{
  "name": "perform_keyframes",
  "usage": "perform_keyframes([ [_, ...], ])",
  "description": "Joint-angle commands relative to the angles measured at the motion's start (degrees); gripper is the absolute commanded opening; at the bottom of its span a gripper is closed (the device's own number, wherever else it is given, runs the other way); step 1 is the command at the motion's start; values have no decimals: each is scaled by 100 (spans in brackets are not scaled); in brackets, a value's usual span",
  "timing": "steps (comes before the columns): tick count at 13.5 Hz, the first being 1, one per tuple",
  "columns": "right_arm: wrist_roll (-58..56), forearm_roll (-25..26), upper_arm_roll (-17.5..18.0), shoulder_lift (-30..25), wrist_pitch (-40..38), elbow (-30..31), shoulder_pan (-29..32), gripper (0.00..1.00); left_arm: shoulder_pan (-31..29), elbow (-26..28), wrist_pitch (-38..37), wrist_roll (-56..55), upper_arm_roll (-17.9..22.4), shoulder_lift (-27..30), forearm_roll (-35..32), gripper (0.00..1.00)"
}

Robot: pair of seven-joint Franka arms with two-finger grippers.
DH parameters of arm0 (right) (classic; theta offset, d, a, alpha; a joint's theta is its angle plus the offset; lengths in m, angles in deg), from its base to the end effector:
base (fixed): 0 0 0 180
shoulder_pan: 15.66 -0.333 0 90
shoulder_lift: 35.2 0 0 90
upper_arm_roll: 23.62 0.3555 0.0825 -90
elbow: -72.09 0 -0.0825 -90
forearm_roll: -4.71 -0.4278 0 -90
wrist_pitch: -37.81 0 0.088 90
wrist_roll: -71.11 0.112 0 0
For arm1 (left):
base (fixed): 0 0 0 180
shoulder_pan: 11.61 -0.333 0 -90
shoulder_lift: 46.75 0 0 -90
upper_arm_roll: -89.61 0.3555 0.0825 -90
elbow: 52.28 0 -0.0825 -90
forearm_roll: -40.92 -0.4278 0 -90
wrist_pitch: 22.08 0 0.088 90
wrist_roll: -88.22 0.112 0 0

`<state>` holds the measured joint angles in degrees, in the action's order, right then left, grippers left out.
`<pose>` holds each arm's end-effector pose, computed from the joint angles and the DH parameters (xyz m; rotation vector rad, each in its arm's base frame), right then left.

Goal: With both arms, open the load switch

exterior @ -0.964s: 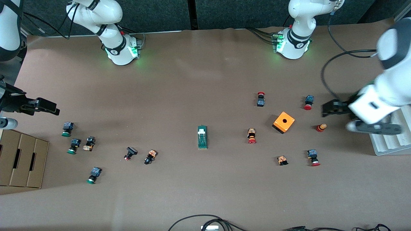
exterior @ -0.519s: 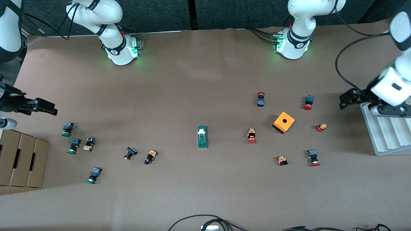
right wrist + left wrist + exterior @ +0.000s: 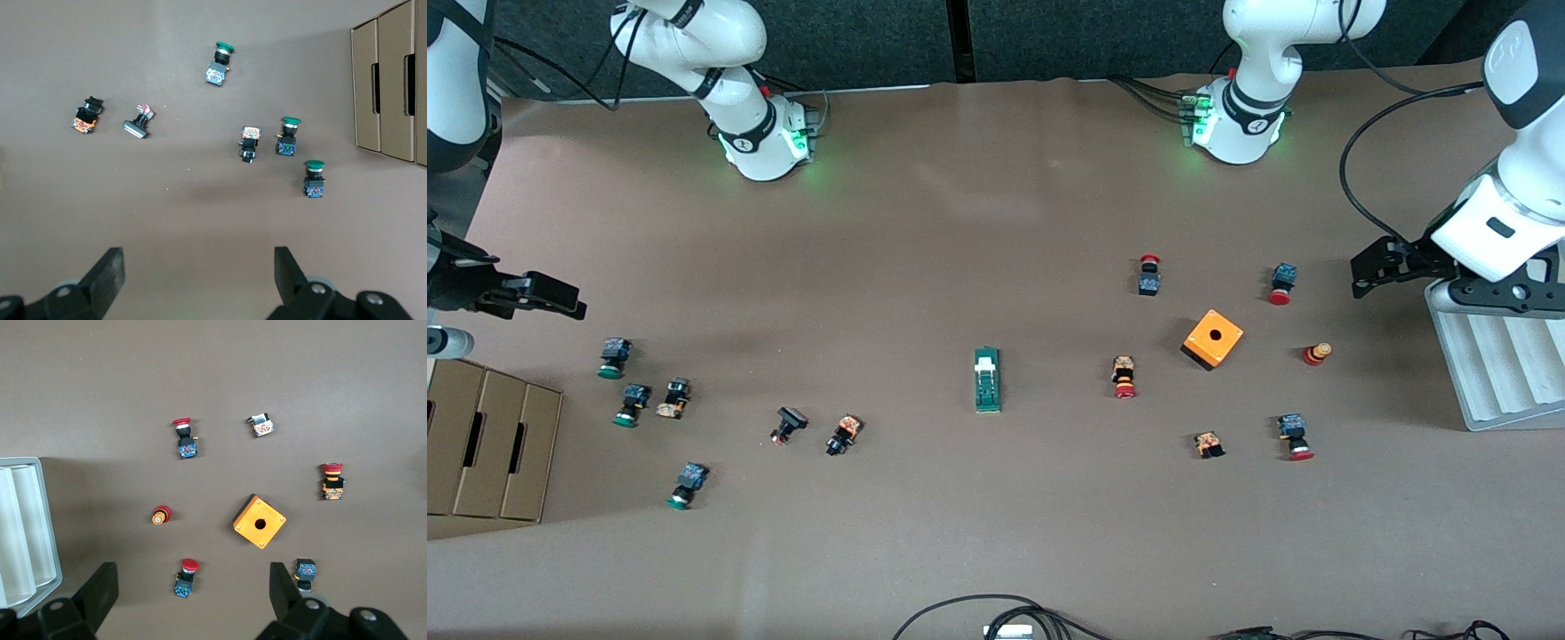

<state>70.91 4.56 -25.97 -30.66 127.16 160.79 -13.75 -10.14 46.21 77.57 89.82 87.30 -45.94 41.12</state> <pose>0.6207 -0.0449 0.6214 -3.1358 0.1112 0.1064 0.6029 -0.0403 0.6053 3.1342 -0.1464 0.0538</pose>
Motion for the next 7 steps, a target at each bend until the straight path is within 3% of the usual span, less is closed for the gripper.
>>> perform_keyframes([
  [1, -15, 15, -29, -120, -40, 60, -7, 100, 64, -85, 10, 7, 81, -37, 6, 100],
  [7, 3, -21, -20, -173, -67, 59, -16, 100, 19, -67, 10, 42, 99, -37, -46, 100],
])
